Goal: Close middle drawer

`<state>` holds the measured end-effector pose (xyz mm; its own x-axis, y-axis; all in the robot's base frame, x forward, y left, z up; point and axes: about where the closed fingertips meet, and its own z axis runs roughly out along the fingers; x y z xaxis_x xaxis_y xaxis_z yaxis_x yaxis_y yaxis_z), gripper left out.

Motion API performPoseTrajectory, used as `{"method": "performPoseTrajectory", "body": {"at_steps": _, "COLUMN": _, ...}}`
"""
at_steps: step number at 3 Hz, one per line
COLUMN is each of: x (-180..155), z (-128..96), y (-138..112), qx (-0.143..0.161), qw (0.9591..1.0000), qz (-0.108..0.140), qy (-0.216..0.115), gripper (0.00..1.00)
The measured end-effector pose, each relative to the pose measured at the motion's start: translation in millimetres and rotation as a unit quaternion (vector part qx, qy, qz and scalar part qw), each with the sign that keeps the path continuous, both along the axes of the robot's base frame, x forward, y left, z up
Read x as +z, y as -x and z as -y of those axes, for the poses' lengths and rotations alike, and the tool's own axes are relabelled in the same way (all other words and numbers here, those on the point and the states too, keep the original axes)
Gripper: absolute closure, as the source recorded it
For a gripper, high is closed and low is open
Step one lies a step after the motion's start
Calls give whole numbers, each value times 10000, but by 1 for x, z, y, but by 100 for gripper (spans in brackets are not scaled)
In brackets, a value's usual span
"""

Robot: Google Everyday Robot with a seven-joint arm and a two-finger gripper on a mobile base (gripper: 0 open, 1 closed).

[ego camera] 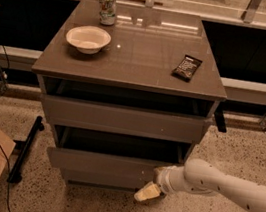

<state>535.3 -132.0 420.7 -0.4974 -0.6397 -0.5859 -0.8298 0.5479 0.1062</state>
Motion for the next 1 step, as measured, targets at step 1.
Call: {"method": "performPoseTrajectory", "body": {"at_steps": 1, "x": 0, "z": 0, "y": 0, "qx": 0, "qw": 10000, "qz": 0, "qy": 0, "gripper": 0}}
